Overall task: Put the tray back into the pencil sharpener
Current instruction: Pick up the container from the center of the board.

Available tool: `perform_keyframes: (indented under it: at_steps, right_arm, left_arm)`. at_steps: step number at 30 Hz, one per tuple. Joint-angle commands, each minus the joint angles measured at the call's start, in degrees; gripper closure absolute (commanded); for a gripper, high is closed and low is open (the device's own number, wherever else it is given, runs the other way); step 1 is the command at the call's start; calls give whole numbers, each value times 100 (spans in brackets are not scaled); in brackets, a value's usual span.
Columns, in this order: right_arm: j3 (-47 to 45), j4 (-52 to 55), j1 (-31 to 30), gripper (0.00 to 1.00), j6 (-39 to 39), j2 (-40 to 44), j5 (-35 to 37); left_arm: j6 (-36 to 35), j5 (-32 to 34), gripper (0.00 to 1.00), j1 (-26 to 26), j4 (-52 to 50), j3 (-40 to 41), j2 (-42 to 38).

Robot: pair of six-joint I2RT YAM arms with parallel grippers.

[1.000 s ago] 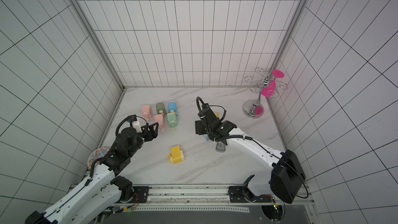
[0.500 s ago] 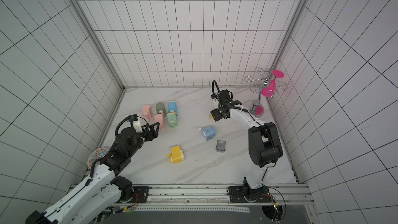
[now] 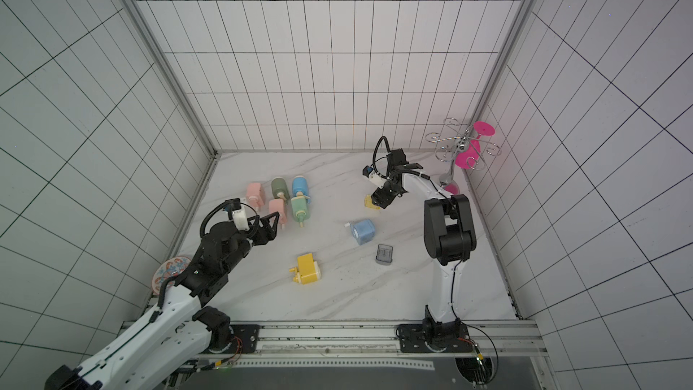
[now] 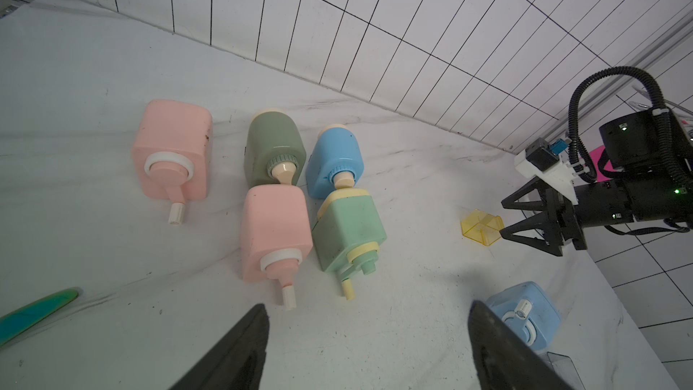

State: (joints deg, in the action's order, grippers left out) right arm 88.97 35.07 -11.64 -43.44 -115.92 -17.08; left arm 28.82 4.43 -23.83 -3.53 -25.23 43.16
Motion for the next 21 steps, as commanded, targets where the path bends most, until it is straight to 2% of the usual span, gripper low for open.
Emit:
perform_keyframes:
  at_steps: [1, 7, 11, 21]
  right_arm:
    - [400, 322, 32, 27, -488, -221, -332]
    - [675, 472, 50, 35, -740, -556, -539]
    - [758, 555, 51, 47, -920, -692, -628]
    - [738, 661, 53, 67, -1026, -632, -559]
  left_arm:
    - [-66, -48, 16, 28, 218, -39, 26]
    - [-54, -65, 16, 28, 208, -41, 9]
    - [-44, -73, 16, 28, 195, -50, 2]
    - [-17, -98, 16, 28, 194, -83, 4]
